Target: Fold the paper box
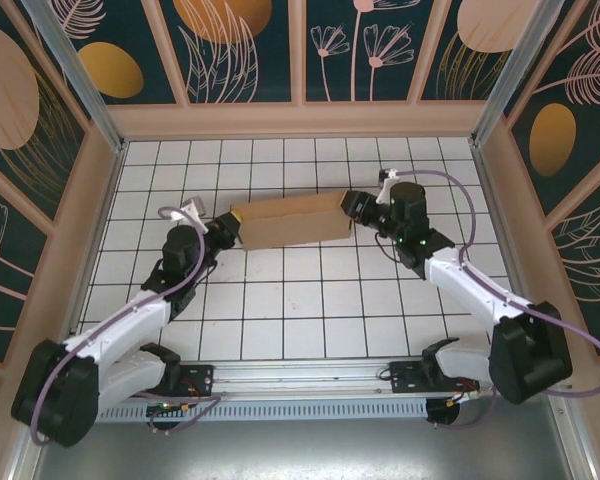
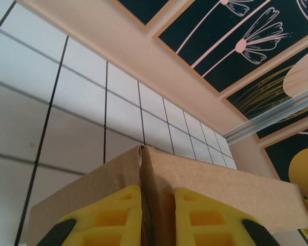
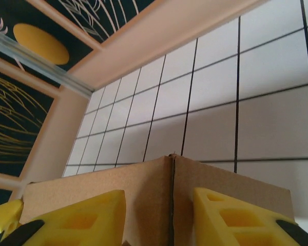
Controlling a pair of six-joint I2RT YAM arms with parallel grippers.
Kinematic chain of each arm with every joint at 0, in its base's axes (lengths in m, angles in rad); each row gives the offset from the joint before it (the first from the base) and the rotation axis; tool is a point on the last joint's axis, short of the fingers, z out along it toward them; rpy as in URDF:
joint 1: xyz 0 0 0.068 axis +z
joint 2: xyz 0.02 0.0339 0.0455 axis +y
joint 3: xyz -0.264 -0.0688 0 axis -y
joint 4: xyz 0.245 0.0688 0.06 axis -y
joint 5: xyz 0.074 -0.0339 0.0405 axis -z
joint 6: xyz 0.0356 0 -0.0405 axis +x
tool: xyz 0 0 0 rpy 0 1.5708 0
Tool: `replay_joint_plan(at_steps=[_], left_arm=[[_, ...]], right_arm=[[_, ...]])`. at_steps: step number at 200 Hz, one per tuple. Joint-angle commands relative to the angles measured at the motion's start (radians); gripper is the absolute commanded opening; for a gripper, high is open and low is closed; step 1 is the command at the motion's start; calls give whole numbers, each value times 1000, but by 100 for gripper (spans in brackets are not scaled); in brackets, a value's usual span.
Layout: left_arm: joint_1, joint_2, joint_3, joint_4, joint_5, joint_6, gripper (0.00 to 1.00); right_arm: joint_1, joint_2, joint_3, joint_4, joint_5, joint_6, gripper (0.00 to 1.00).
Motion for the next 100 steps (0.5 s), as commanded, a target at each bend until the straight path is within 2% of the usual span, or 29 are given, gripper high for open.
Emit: replay_joint_plan(at_steps=[1,43,100], left_arm=[[-1,105,123,121,89,84,0],[17,261,186,211,124,163,0],[16,286,-47,416,145,111,0]], right_arm=[[-16,69,50,190,-179,4,39],[-56,168,-24,427,-253,-64,39],[-42,167,-257,589,-287,-138,38]])
